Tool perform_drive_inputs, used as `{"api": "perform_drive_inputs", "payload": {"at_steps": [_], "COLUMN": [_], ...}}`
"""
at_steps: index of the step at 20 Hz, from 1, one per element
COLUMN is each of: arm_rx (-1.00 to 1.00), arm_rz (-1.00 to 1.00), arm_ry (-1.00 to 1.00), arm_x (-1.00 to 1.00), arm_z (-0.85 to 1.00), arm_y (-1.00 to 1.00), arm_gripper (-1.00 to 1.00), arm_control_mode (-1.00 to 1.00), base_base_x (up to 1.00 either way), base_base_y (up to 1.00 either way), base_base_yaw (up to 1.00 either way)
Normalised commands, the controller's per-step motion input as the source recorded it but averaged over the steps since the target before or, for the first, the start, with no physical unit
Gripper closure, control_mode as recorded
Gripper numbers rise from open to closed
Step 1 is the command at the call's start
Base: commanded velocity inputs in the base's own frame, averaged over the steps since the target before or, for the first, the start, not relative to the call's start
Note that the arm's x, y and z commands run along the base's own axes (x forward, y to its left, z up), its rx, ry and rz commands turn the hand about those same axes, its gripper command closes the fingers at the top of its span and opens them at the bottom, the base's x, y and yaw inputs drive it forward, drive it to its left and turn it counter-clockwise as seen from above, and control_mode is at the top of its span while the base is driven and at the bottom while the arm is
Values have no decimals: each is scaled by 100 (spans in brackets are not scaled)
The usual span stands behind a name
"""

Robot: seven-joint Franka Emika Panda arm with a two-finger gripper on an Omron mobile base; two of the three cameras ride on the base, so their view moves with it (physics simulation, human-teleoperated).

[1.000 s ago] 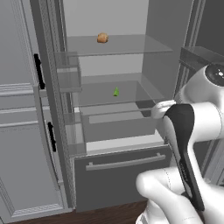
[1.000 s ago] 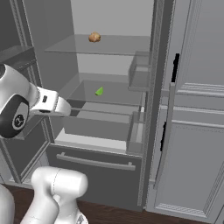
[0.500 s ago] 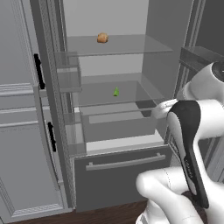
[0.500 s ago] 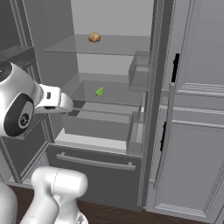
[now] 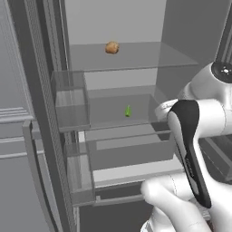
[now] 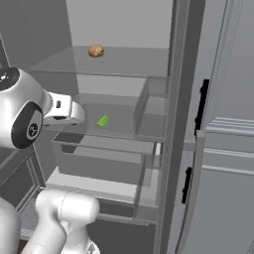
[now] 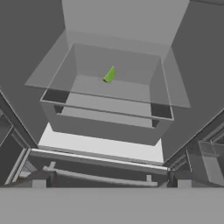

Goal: Grab a lemon wedge from the fridge and one ice cube from the ice bowl, and put them in the glass of lemonade.

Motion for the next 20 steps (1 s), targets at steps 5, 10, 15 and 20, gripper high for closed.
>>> {"api": "perform_drive_inputs", "payload": {"at_steps": [5,10,15,20], "arm_rx": [0,2,3,6], "arm_rz": [-1,-6,-9,-8], "arm_ry": [0,-1,-1,0], "arm_x": [-3,29,53,74], "arm_z": [0,-39,-43,-65], "arm_y": [0,3,16,15], "arm_gripper": [-100,-100,-100,-100], "arm_control_mode": [-100,-100,-100,-100], "base_base_x": [-3,0,0,0], "base_base_y": [0,0,0,0], "base_base_yaw": [0,0,0,0]}}
